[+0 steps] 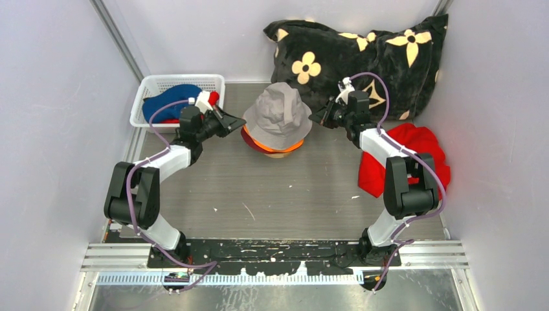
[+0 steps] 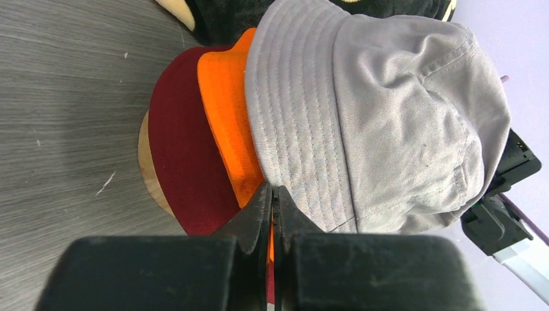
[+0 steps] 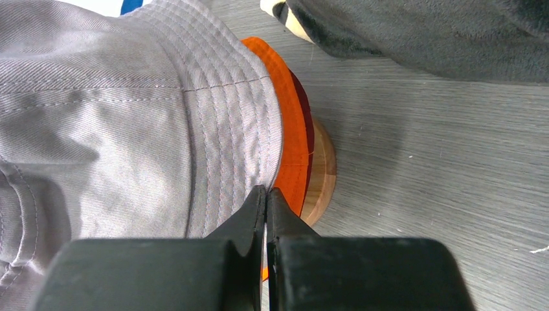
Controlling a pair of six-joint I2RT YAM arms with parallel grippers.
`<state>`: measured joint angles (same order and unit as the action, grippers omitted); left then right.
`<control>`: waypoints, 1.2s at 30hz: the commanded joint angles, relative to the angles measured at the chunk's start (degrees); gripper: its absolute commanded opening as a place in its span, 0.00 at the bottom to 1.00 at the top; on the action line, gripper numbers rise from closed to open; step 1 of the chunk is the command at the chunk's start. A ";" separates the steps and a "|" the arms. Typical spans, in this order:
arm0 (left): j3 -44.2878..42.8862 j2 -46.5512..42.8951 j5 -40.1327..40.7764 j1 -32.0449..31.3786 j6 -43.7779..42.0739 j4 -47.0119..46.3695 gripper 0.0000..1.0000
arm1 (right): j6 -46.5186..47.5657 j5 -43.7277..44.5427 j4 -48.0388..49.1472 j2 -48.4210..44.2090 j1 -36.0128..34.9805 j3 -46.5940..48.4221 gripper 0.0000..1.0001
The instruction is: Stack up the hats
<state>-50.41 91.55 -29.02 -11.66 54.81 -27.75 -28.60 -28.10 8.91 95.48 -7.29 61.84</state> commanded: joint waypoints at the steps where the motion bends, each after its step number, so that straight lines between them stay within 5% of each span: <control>1: -0.39 -0.97 0.81 0.59 -3.64 -0.47 0.00 | 2.16 2.89 0.05 -0.47 -0.12 -0.04 0.01; 21: -0.35 3.91 9.87 2.01 -12.35 9.08 0.00 | 1.99 2.90 2.27 2.35 -0.60 -0.99 0.01; 27: 2.22 0.22 8.47 2.17 -9.87 2.99 0.00 | 1.97 2.08 2.60 0.45 -0.96 -0.51 0.01; 36: 1.82 -7.97 12.97 2.17 -12.09 7.17 0.10 | 2.60 1.63 2.36 -2.70 -3.10 1.04 0.01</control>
<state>-47.53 88.07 -18.65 -9.82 44.45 -19.42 -27.66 -26.87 10.44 97.12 -9.13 60.73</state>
